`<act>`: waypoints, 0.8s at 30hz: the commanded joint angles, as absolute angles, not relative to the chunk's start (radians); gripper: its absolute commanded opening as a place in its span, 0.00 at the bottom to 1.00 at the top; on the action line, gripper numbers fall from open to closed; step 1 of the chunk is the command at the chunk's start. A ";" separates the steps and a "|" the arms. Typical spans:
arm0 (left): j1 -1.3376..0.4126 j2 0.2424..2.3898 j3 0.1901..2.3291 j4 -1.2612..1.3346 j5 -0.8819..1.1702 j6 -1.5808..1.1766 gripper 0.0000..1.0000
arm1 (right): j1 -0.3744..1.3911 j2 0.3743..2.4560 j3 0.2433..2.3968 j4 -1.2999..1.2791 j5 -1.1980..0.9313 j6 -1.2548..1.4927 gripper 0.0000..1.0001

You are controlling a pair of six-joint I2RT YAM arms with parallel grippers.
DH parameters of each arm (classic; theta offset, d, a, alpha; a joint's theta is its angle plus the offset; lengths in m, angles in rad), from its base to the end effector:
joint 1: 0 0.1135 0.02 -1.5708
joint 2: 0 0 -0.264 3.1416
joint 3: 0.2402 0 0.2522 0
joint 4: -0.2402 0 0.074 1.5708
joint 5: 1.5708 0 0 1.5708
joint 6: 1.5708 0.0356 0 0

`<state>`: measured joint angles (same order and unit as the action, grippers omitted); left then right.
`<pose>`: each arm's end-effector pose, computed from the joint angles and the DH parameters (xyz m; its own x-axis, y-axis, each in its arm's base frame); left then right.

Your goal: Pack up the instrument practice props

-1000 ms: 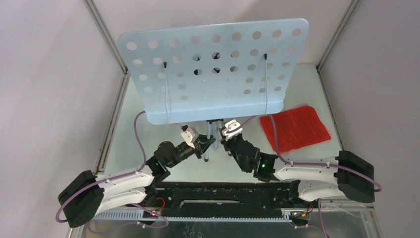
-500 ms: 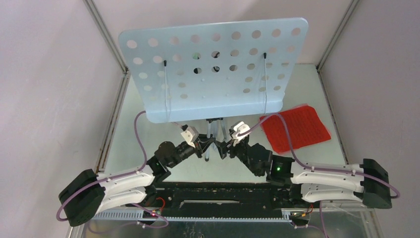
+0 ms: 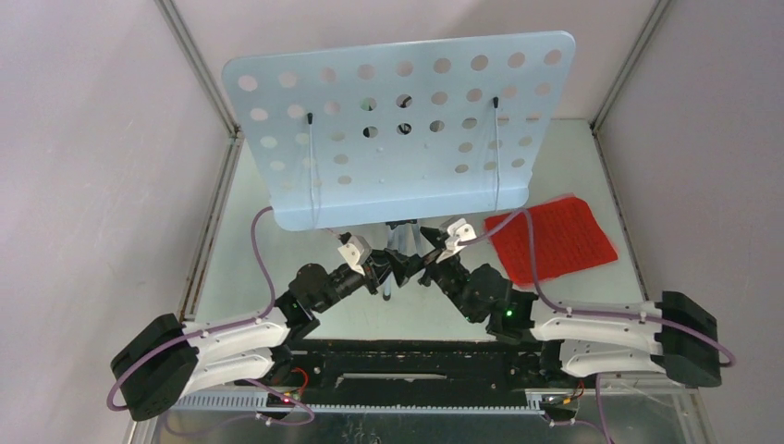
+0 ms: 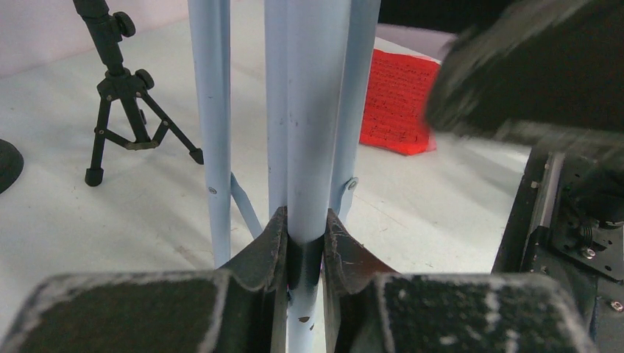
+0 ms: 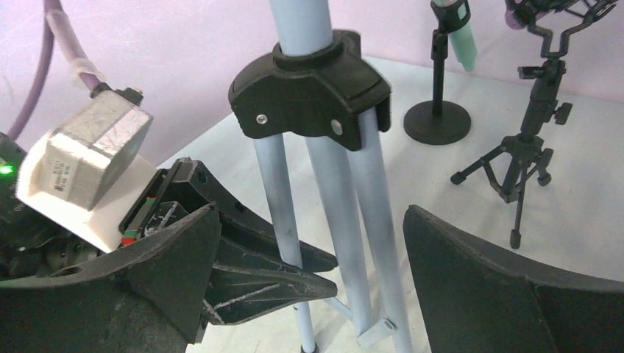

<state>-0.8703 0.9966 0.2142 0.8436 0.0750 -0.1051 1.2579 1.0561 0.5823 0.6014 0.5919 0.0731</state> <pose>0.1281 -0.1561 0.2117 -0.0458 -0.1079 -0.9931 0.8103 0.5775 -0.1001 0.0922 0.2204 0.2981 -0.0062 0.1779 -0.9840 -0.6204 0.7711 0.1433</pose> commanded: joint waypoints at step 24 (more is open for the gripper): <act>-0.865 0.939 0.169 0.812 0.107 -0.095 0.32 | 1.179 1.464 0.695 0.947 0.675 -0.061 0.62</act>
<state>-0.8654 0.9817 0.2104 0.8337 0.1066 -0.0975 1.1782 1.4403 0.6731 0.9291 0.6262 -0.0521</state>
